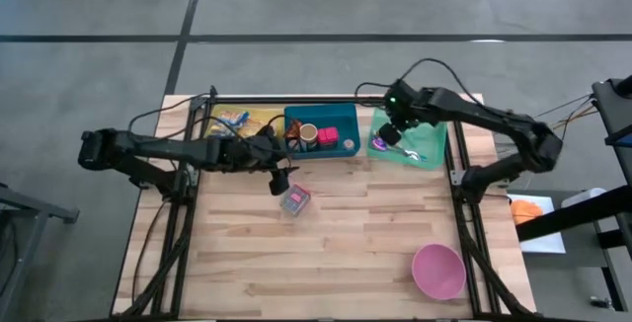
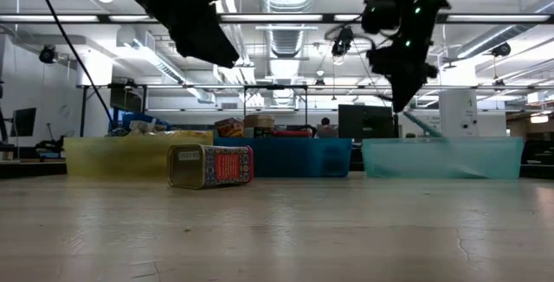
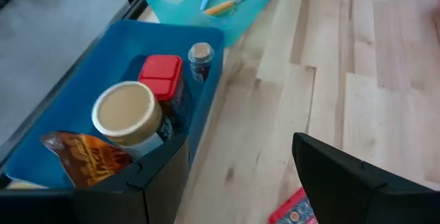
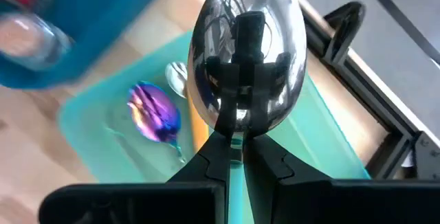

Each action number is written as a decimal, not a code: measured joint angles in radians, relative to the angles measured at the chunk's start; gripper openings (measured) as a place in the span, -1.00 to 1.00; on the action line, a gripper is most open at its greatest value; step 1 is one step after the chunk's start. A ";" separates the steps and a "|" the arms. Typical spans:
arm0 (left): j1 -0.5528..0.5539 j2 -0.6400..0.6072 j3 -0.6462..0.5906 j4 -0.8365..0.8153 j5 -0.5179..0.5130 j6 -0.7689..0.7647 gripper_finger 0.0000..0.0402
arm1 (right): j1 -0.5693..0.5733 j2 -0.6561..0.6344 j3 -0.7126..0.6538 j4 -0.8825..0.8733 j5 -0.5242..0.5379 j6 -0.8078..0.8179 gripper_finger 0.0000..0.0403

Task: Pick & Place Food Item
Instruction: Put the light green spoon into the green bin

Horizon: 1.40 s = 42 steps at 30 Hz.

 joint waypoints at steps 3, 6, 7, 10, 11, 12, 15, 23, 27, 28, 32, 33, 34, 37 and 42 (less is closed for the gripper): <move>0.014 -0.002 0.018 0.003 0.000 0.017 0.32 | -0.002 0.090 0.036 -0.028 0.001 -0.053 -0.92; 0.025 -0.002 0.028 -0.001 0.004 0.034 0.32 | 0.000 0.177 0.077 -0.073 -0.001 -0.112 -0.92; 0.028 -0.002 0.029 -0.002 0.008 0.038 0.32 | 0.000 0.205 0.089 -0.098 -0.002 -0.131 -0.92; 0.039 -0.002 0.028 -0.007 0.015 0.056 0.32 | -0.001 0.280 0.121 -0.154 -0.004 -0.176 -0.92; 0.042 -0.002 0.028 -0.011 0.016 0.061 0.32 | -0.002 0.300 0.129 -0.171 -0.006 -0.188 -0.92; 0.046 -0.002 0.028 -0.016 0.016 0.063 0.32 | -0.002 0.316 0.134 -0.184 -0.017 -0.198 -0.92; 0.057 -0.002 0.027 -0.018 0.017 0.064 0.32 | -0.001 0.352 0.131 -0.182 -0.056 -0.221 -0.92; 0.085 -0.002 0.027 -0.019 0.016 0.079 0.32 | -0.002 0.371 0.079 -0.124 -0.105 -0.240 -0.92; 0.086 -0.002 0.027 -0.023 0.016 0.080 0.32 | -0.003 0.375 0.048 -0.095 -0.137 -0.247 -0.92; 0.086 -0.002 0.027 -0.027 0.016 0.080 0.32 | -0.005 0.377 0.041 -0.084 -0.144 -0.250 -0.92; 0.086 -0.002 0.027 -0.038 0.016 0.080 0.32 | -0.003 0.389 0.014 -0.060 -0.147 -0.251 -0.92; 0.086 -0.002 0.027 -0.041 0.016 0.080 0.32 | -0.003 0.391 0.011 -0.057 -0.149 -0.256 -0.92; 0.086 -0.002 0.027 -0.043 0.016 0.080 0.32 | -0.003 0.393 0.006 -0.054 -0.150 -0.262 -0.92; 0.086 -0.002 0.027 -0.043 0.016 0.079 0.32 | -0.003 0.401 0.004 -0.052 -0.150 -0.266 -0.92; 0.086 -0.002 0.027 -0.043 0.016 0.079 0.32 | -0.003 0.403 0.012 -0.053 -0.151 -0.265 -0.91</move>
